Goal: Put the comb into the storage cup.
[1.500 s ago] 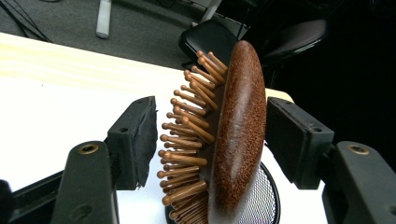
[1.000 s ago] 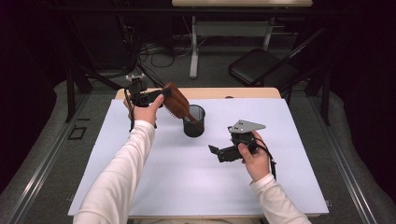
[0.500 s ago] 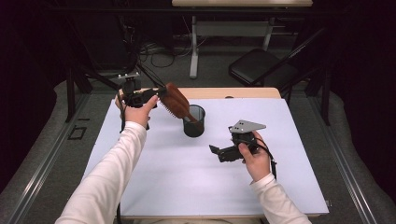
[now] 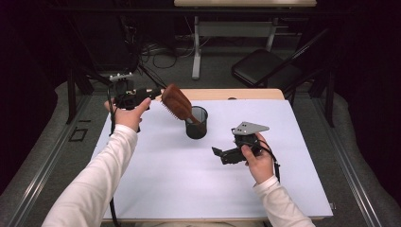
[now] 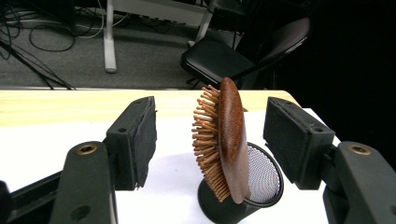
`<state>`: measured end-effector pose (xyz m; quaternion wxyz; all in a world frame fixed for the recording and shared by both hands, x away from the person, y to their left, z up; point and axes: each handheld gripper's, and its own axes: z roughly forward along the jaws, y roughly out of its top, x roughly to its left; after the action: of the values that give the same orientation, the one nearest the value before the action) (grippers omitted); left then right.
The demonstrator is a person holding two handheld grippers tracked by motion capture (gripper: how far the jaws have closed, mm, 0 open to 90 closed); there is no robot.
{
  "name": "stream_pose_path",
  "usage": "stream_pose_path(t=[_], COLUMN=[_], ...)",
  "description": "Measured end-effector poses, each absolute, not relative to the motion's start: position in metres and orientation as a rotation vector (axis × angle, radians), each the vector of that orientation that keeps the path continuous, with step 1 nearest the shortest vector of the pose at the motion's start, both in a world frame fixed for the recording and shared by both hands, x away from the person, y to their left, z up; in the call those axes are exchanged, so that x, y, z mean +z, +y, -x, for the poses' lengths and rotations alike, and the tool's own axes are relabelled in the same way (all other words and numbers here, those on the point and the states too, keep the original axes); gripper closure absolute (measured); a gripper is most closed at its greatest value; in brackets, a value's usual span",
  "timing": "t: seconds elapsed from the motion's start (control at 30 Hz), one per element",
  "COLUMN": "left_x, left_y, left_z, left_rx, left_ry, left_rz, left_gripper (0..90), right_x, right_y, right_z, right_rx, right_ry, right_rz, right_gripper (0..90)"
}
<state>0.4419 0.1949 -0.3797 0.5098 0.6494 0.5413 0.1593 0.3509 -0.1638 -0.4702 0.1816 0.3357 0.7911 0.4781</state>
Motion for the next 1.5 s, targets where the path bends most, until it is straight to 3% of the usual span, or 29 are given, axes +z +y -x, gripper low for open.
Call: stream_pose_path(t=[0.47, 1.17, 1.5], left_x=[-0.38, -0.381, -0.386], left_y=[0.198, 0.193, 0.194], left_z=[-0.433, -0.409, -0.404], left_rx=[0.335, 0.35, 0.328], left_ry=[1.266, 1.068, 1.055], left_rz=[-1.627, -1.772, -1.801], left_gripper=[32.6, 32.6, 21.7], right_x=[-0.47, -0.47, -0.47], right_y=[-0.164, -0.163, -0.164], right_z=[-0.351, -0.35, -0.35], right_rx=[1.346, 1.345, 1.343], right_ry=[2.232, 2.23, 2.226], right_rz=[-0.947, -0.946, -0.945], right_gripper=[0.0, 0.0, 0.0])
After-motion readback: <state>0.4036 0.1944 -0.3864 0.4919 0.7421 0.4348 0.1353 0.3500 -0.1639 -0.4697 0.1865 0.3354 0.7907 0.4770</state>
